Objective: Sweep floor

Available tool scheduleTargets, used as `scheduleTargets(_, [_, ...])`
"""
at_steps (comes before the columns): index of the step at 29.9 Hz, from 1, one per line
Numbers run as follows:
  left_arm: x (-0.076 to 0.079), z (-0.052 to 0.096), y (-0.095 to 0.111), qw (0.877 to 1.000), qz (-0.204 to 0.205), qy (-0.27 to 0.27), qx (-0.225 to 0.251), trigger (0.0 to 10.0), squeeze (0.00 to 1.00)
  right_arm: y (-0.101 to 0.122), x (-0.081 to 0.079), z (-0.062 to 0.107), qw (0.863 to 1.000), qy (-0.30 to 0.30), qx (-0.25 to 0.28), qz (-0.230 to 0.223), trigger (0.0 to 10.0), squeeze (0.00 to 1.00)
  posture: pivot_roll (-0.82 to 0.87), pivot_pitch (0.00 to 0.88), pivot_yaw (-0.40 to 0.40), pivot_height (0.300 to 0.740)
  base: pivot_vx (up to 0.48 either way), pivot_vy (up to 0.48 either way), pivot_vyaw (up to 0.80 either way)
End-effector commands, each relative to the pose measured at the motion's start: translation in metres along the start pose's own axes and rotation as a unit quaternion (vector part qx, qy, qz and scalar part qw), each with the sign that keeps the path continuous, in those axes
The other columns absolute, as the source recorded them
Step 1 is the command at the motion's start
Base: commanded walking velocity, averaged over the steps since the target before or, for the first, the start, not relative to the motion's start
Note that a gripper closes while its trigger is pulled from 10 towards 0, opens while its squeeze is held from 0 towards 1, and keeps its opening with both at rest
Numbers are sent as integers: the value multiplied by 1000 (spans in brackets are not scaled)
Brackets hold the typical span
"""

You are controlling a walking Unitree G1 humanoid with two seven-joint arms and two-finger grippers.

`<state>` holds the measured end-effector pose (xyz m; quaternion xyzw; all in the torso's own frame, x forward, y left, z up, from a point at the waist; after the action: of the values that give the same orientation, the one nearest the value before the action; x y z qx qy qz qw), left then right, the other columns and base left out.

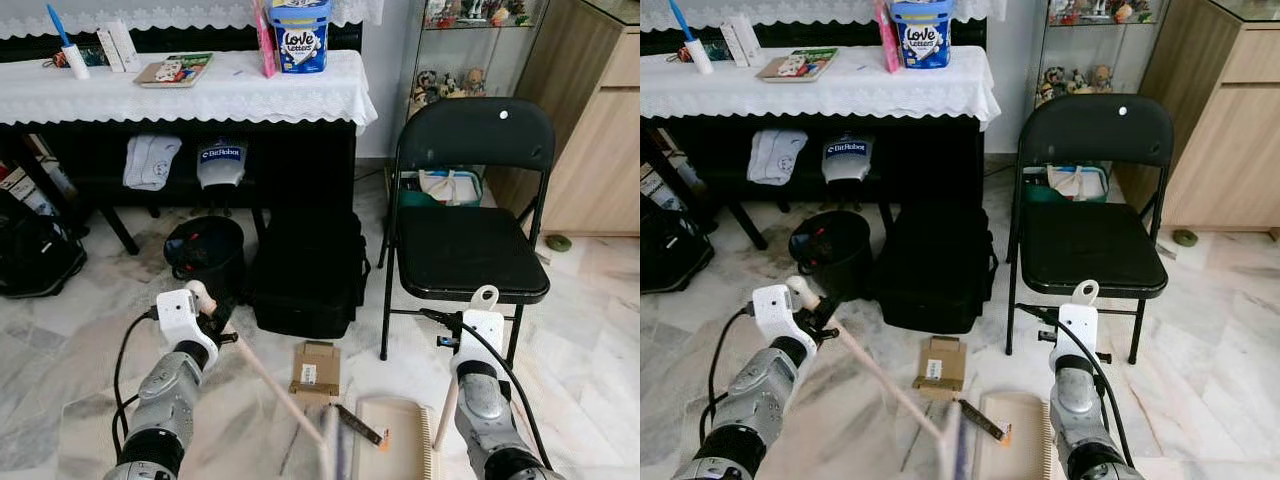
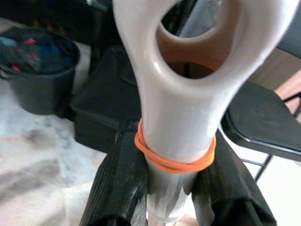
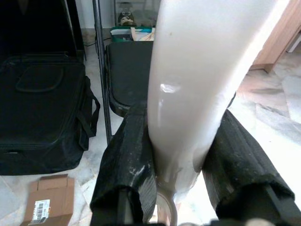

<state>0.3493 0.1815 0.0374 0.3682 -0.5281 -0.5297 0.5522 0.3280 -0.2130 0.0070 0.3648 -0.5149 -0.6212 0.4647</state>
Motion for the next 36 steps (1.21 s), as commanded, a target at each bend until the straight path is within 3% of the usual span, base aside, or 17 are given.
scheduleTargets(1, [0,-1,1,1000,17,-16,-2,10000,0,-10,6,4,1000,-4,-18,9,10000,0,43,36,61,740,0,0,0])
scheduleTargets(7, [3,0,6,997,56,-55,8,10000,0,-10,4,3,1000,-1,-20,10,10000,0,48,30,59,740,0,0,0])
scheduleTargets(14, [13,-1,17,993,67,-95,20,10000,0,-8,3,2,1000,0,-19,10,10000,0,53,21,59,740,0,0,0])
scheduleTargets(23, [0,5,29,996,-9,-88,26,10000,0,-8,4,2,1000,-3,-19,8,10000,0,48,20,63,740,0,0,0])
scheduleTargets(28, [-11,11,60,993,0,-93,69,10000,0,-7,4,1,1000,-2,-19,7,10000,0,64,21,61,740,0,0,0])
scheduleTargets(36, [-5,7,64,993,-15,-91,77,10000,0,-7,0,2,1000,2,-19,6,10000,0,57,22,64,740,0,0,0])
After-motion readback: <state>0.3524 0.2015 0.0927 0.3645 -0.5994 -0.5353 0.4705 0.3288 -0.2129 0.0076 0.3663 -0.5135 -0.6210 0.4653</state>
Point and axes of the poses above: a point about 5 cm out from each wrist's last joint towards the gripper, its own z axis pointing back from the gripper into the wrist, its own y axis along the axis of the wrist's last joint, x = y × z, the point moved 4 cm from there along -z, pointing out of the wrist towards the gripper, and after that the axes turned 10 degrees about -z, right-handed, at the moved point
